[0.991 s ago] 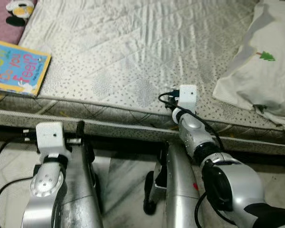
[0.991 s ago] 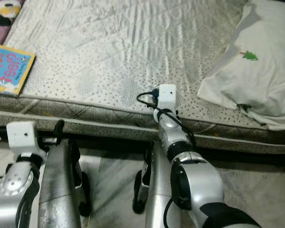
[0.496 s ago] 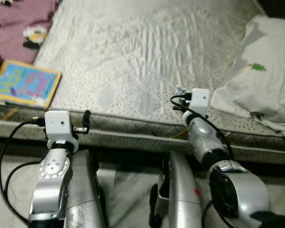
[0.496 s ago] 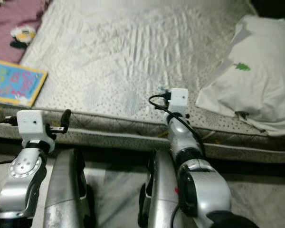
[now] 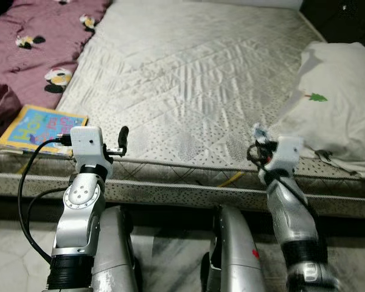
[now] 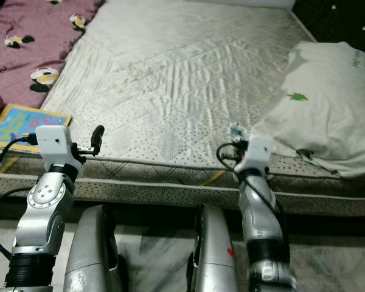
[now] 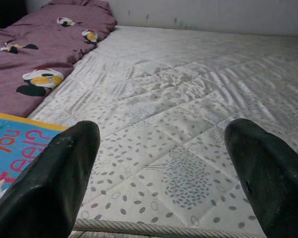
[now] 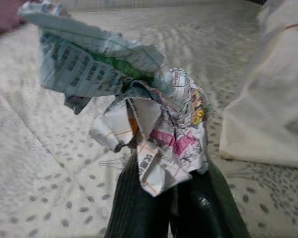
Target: Clean up the room
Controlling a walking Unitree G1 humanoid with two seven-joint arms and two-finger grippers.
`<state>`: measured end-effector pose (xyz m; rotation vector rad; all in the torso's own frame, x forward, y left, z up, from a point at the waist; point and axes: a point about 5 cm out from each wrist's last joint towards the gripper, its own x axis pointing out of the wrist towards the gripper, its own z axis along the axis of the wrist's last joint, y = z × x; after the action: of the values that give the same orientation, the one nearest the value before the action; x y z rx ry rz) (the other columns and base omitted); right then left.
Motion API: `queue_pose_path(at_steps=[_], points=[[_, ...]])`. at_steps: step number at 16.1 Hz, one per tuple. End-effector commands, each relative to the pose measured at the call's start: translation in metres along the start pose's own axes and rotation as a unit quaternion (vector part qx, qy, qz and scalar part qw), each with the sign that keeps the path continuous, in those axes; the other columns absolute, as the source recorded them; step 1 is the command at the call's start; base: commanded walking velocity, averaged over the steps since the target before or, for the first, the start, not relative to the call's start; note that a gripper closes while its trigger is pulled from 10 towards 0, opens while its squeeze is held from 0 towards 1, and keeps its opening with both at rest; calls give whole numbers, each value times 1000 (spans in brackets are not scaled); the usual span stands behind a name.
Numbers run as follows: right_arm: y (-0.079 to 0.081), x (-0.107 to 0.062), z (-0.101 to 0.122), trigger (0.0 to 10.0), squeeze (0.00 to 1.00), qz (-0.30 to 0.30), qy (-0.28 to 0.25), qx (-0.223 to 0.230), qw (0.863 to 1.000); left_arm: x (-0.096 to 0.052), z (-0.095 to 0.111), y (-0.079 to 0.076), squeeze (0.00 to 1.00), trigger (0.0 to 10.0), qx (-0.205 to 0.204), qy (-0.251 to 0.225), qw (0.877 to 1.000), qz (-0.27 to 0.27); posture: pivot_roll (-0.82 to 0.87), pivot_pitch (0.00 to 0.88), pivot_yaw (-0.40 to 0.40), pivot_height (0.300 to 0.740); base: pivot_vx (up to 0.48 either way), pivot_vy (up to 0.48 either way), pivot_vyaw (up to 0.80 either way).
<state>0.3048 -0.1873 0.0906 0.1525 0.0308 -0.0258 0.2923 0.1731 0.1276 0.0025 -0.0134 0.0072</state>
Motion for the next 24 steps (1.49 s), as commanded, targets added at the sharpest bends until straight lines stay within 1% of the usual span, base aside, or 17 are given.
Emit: queue_pose_path(at_steps=[1, 3, 4, 6, 7, 8, 9, 10, 11, 12, 13, 15, 18, 21, 24], points=[[0, -2, 14, 0, 0, 1, -37, 10, 999, 0, -4, -1, 0, 10000, -5, 5, 1000, -2, -7, 0, -30, 505, 0, 0, 0], [0, -11, 21, 0, 0, -4, -51, 18, 999, -3, -6, 0, 0, 10000, -11, 4, 1000, 2, -21, 0, -29, 505, 0, 0, 0], [4, -12, 23, 275, 0, 4, -53, 17, 998, -4, -7, 1, 0, 10000, -13, 7, 1000, 7, -20, 0, -27, 505, 0, 0, 0], [4, -12, 23, 275, 0, 4, -53, 17, 998, -4, -7, 1, 0, 10000, -13, 7, 1000, 7, -20, 0, -27, 505, 0, 0, 0], [11, -14, 24, 10000, 0, 23, -52, 13, 998, -7, -8, 0, 0, 10000, -14, 9, 1000, 5, -9, 0, -40, 509, 0, 0, 0], [19, -18, 24, 10000, 0, 38, -46, 7, 998, -10, -8, -1, 0, 10000, -14, 8, 1000, 2, -1, 0, -56, 519, 0, 0, 0], [22, -20, 25, 10000, 0, 42, -43, 5, 998, -12, -8, 0, 0, 10000, -14, 8, 1000, 1, 0, 0, -59, 524, 0, 0, 0], [22, -21, 25, 10000, 0, 44, -42, 5, 998, -12, -8, 0, 0, 10000, -14, 8, 1000, 2, 0, 0, -59, 529, 0, 0, 0], [23, -22, 25, 10000, 0, 49, -37, 3, 998, -17, -11, 2, 0, 10000, -14, 12, 1000, 9, 4, 0, -72, 539, 0, 0, 0], [23, -23, 25, 10000, 0, 51, -35, 3, 998, -18, -11, 3, 0, 10000, -14, 12, 1000, 11, 4, 0, -72, 544, 0, 0, 0], [21, -23, 27, 10000, 0, 48, -33, 3, 998, -22, -15, 3, 0, 10000, -17, 18, 1000, 16, 4, 0, -74, 554, 0, 0, 0], [20, -22, 28, 10000, 0, 46, -33, 3, 998, -24, -15, 2, 0, 10000, -18, 19, 1000, 15, 0, 0, -70, 559, 0, 0, 0], [21, -24, 32, 10000, 0, 46, -32, 1, 998, -22, -15, 0, 0, 10000, -14, 24, 1000, 1, -15, 8, -61, 584, 0, 0, 0], [23, -25, 32, 10000, 0, 49, -25, 0, 998, -21, -14, 0, 0, 10000, -13, 23, 1000, 0, -12, 10, -71, 604, 0, 0, 0], [24, -22, 35, 10000, 0, 52, -25, -3, 998, -23, -16, -3, 0, 10000, -15, 24, 1000, 3, -11, 6, -73, 639, 0, 0, 0]])
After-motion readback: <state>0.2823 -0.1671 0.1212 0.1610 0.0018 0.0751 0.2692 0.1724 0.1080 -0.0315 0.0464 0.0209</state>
